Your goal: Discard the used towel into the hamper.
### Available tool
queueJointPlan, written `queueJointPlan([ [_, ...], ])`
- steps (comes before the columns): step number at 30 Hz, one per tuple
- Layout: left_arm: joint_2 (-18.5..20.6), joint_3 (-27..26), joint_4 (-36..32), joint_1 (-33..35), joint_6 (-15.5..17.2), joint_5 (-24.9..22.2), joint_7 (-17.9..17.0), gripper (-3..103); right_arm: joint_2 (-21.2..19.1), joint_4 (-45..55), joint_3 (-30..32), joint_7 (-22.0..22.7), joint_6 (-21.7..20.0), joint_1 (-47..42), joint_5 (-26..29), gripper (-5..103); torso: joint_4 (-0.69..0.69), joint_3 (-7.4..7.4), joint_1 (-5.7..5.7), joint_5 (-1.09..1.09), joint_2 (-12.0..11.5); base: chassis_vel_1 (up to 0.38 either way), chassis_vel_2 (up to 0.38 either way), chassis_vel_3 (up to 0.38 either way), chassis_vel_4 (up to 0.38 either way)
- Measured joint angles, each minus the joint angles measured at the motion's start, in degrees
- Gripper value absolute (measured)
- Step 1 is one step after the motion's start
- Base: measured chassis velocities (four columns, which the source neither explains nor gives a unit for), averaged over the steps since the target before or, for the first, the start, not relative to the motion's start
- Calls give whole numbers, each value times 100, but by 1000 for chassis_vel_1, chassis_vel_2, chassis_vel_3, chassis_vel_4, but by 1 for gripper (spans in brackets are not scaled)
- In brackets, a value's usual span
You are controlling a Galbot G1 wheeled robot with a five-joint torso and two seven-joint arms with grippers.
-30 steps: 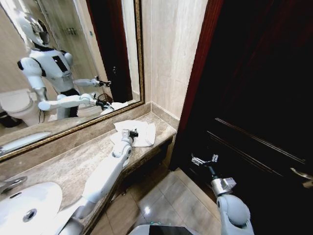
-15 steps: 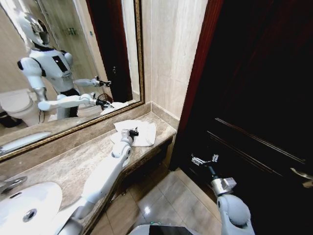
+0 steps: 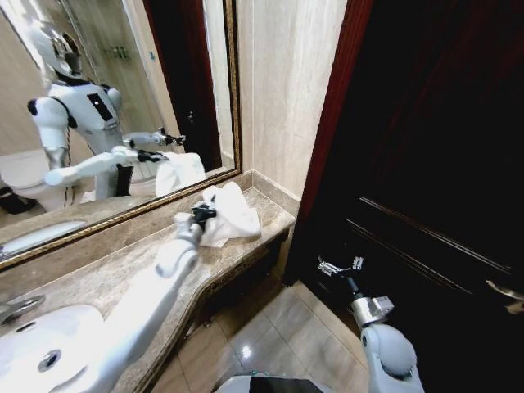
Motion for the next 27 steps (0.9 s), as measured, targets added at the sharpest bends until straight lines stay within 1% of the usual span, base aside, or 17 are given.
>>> queueJointPlan([
  [1, -25, -116, -303, 311, 5, 102, -58, 2, -4, 3, 4, 3, 10, 0, 27, 100, 0, 0, 0, 1, 0, 0, 0, 0, 0],
  [3, -71, -154, -453, 450, 5, 198, -78, 2, -4, 10, 7, 5, 12, -1, 41, 100, 0, 0, -1, 2, 0, 0, 0, 0, 0],
  [5, -272, -201, -781, 739, -22, 666, -87, 2, 3, 76, 36, 21, 24, -36, 72, 100, -2, 0, 0, 1, 0, 0, 0, 0, 0],
  [6, -272, -201, -781, 739, -22, 666, -87, 2, 3, 76, 36, 21, 24, -36, 72, 100, -2, 0, 0, 1, 0, 0, 0, 0, 0],
  [9, -676, -442, -981, 1169, -184, 1129, 5, 2, 17, 243, 36, 39, 19, -121, 111, 100, -4, 0, 0, 2, 0, 0, 0, 0, 0],
  [10, -676, -442, -981, 1169, -184, 1129, 5, 2, 17, 243, 36, 39, 19, -121, 111, 100, -4, 0, 0, 2, 0, 0, 0, 0, 0],
  [12, -1004, -777, -997, 1522, -511, 1521, 246, 2, 8, 432, 61, 39, -29, -189, 154, 100, -2, 0, 0, 2, 0, 0, 0, 0, 0],
  [13, -1098, -900, -990, 1627, -654, 1676, 380, 2, -3, 497, 79, 39, -52, -215, 177, 100, -2, 0, 0, 1, 0, 0, 0, 0, 0],
  [14, -1098, -900, -990, 1627, -654, 1676, 380, 2, -3, 497, 79, 39, -52, -215, 177, 100, -2, 0, 0, 1, 0, 0, 0, 0, 0],
  [16, -1334, -1260, -961, 1959, -1125, 2014, 812, 2, -51, 684, 150, 42, -129, -288, 265, 100, -3, 0, 0, 1, 0, 0, 0, 0, 0],
  [17, -1334, -1260, -961, 1959, -1125, 2014, 812, 2, -51, 684, 150, 42, -129, -288, 265, 100, -3, 0, 0, 1, 0, 0, 0, 0, 0],
  [19, -1548, -1550, -1045, 2466, -1568, 2192, 1204, 2, -105, 879, 225, 44, -216, -370, 368, 100, -2, 0, 0, 1, 0, 0, 0, 0, 0],
  [20, -1624, -1619, -1089, 2655, -1687, 2185, 1304, 2, -119, 950, 252, 44, -244, -399, 402, 100, -2, 0, 0, 2, 0, 0, 0, 0, 0],
  [21, -1624, -1619, -1089, 2655, -1687, 2185, 1304, 2, -119, 950, 252, 44, -244, -399, 402, 100, -2, 0, 0, 2, 0, 0, 0, 0, 0],
  [23, -1786, -1697, -1119, 2994, -1937, 2063, 1469, 2, -127, 1053, 278, 45, -295, -464, 443, 100, -2, 0, 0, 2, 1, 0, 0, 0, 0],
  [24, -1786, -1697, -1119, 2994, -1937, 2063, 1469, 2, -127, 1053, 278, 45, -295, -464, 443, 100, -2, 0, 0, 2, 1, 0, 0, 0, 0],
  [27, -1949, -1705, -955, 3278, -2303, 1886, 1595, 2, -118, 1207, 243, 99, -397, -575, 451, 100, -2, 0, 0, 2, 1, 0, 0, 0, 0],
])
